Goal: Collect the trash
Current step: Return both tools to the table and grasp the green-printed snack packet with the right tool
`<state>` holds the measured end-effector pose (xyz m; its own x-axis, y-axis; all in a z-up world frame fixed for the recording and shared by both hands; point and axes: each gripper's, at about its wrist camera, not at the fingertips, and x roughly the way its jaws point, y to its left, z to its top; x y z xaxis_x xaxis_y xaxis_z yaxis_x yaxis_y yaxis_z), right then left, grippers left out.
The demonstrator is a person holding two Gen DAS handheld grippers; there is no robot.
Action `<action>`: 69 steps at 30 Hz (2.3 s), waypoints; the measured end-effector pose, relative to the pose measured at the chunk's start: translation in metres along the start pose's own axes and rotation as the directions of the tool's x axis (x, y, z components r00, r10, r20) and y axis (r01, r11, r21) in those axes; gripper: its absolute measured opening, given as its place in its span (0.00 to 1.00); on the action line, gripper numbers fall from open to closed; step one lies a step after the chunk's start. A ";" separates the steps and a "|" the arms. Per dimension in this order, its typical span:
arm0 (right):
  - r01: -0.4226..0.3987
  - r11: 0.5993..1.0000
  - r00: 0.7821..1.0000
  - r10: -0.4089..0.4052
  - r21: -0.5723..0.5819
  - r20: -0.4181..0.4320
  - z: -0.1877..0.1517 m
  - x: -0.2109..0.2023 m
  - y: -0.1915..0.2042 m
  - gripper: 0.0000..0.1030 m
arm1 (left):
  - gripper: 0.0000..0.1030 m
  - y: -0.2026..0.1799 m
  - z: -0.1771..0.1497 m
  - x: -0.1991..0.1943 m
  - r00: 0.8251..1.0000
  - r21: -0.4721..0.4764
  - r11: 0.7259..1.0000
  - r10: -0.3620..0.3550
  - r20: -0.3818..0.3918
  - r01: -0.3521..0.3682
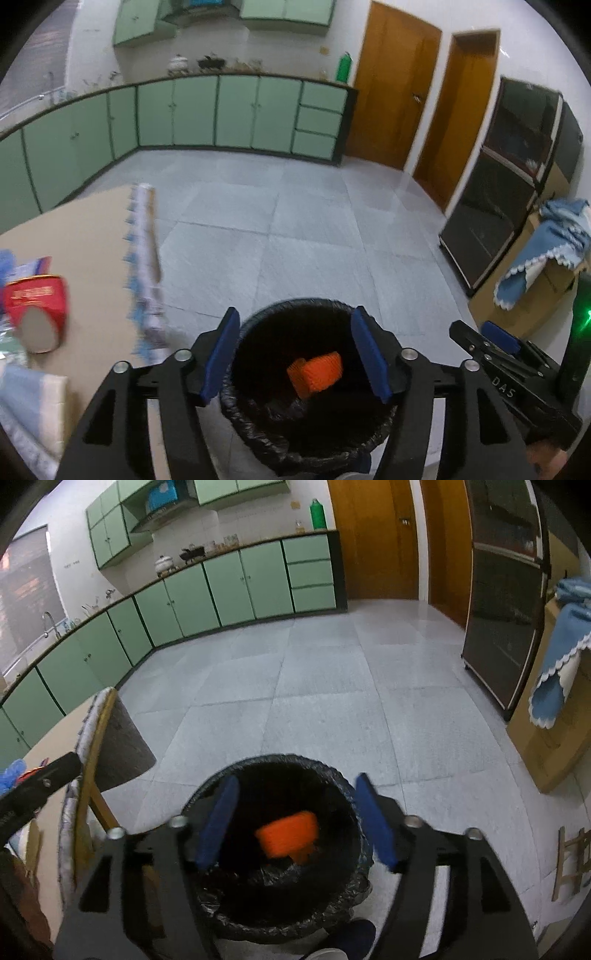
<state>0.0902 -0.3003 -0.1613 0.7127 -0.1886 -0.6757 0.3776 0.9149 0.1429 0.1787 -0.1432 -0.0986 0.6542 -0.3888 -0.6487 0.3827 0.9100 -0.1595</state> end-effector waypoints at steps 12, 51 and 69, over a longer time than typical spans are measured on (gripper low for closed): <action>-0.213 0.969 0.969 0.226 -0.128 0.097 -0.006 -0.061 0.099 0.83 | 0.69 0.101 -0.034 -0.128 0.947 -0.093 0.958 0.284 0.149 -0.273; -0.590 0.702 0.806 0.538 -0.399 -0.245 -0.112 -0.051 0.292 0.74 | 0.69 0.227 -0.143 -0.181 0.843 -0.264 0.810 0.537 -0.028 -0.524; -0.653 0.634 0.756 0.575 -0.415 -0.313 -0.112 -0.073 0.301 0.35 | 0.70 0.232 -0.144 -0.185 0.840 -0.293 0.798 0.541 -0.037 -0.527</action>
<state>0.0853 0.0292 -0.1497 0.5712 0.4947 -0.6550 -0.4714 0.8510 0.2317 0.0525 0.1605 -0.1227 0.7329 0.1715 -0.6584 -0.2307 0.9730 -0.0034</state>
